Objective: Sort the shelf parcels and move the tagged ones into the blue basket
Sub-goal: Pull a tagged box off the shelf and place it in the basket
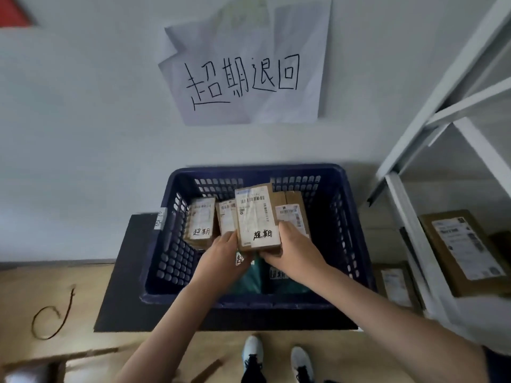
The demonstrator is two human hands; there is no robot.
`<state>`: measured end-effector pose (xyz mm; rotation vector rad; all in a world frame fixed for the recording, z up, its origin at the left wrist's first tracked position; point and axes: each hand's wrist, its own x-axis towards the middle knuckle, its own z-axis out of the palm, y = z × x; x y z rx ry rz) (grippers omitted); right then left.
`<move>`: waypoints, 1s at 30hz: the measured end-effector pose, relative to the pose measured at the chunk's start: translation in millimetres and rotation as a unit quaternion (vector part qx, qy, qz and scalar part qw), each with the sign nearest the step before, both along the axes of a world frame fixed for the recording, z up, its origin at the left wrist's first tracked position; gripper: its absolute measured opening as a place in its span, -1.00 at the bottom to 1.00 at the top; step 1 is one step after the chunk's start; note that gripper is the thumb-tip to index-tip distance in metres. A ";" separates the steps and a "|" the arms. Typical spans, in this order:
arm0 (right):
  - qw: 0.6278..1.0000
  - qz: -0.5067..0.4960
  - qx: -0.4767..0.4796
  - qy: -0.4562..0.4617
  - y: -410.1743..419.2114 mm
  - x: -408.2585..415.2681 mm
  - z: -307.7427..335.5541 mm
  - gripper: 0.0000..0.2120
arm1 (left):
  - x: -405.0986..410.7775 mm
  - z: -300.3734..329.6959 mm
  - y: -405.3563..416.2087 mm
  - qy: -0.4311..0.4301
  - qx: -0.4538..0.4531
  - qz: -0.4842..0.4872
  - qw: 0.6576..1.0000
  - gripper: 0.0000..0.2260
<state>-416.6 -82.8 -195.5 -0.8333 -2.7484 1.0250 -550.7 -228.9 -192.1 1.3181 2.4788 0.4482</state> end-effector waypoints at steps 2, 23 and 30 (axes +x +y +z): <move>1.000 -0.016 -0.017 -0.013 0.1 -10.6 -8.7 -0.42 | -15.3 -6.9 3.6 -0.006 -0.009 -0.031 0.999 -0.57; 0.995 -0.098 -0.019 0.010 40.5 -14.3 -36.5 -0.37 | -39.2 -41.9 67.0 -0.051 0.038 -0.111 0.992 -0.55; 0.995 -0.096 -0.033 0.025 41.6 -15.1 -37.7 -0.43 | -38.5 -38.7 64.5 -0.023 0.058 -0.112 0.992 -0.56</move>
